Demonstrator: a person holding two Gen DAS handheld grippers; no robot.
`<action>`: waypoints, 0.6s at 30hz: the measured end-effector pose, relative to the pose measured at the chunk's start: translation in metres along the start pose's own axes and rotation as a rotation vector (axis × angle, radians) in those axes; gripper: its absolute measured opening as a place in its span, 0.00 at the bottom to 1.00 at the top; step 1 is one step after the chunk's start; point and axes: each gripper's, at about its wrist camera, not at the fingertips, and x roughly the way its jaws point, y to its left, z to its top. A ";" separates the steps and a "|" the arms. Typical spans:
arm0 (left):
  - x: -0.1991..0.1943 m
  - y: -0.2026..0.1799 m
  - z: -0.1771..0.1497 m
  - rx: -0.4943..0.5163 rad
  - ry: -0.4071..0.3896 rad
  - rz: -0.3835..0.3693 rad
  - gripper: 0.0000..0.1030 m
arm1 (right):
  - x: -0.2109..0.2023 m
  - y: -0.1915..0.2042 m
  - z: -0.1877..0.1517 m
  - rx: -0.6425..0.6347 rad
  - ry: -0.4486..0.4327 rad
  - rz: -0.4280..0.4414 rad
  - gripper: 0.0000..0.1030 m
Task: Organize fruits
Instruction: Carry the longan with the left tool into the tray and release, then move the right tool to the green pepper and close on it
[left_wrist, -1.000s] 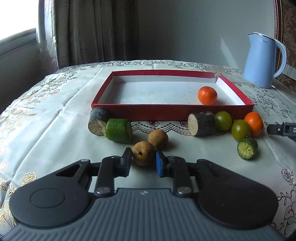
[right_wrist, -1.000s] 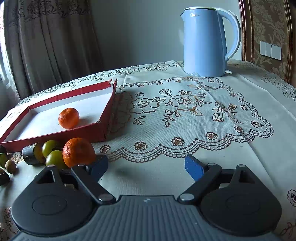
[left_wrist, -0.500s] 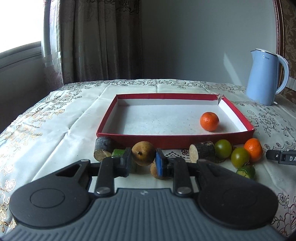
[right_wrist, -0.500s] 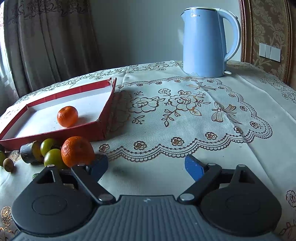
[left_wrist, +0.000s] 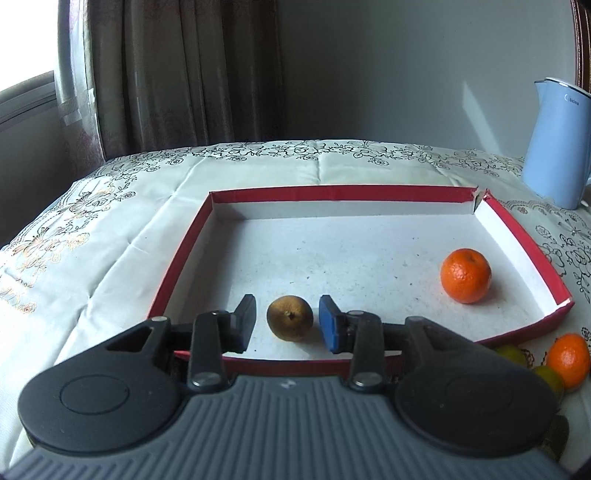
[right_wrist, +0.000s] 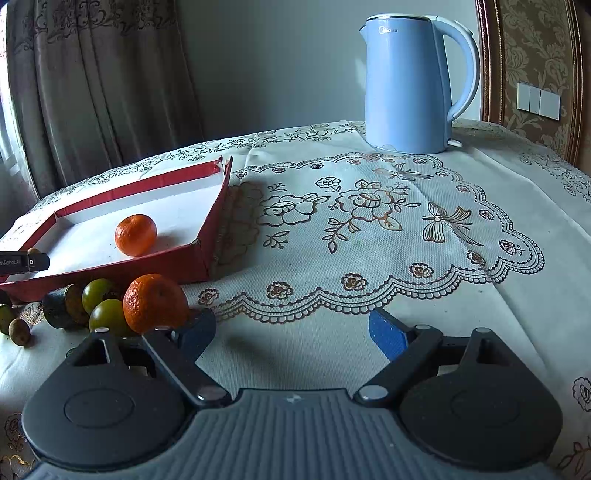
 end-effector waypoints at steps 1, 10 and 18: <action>-0.003 0.000 -0.002 0.000 -0.017 0.022 0.54 | 0.000 0.000 0.000 -0.001 0.000 0.000 0.88; -0.080 0.025 -0.025 -0.044 -0.148 0.007 0.88 | -0.009 -0.001 -0.002 0.007 -0.046 0.023 0.88; -0.112 0.072 -0.073 -0.142 -0.131 0.113 0.91 | -0.039 0.041 -0.020 -0.196 -0.096 0.201 0.88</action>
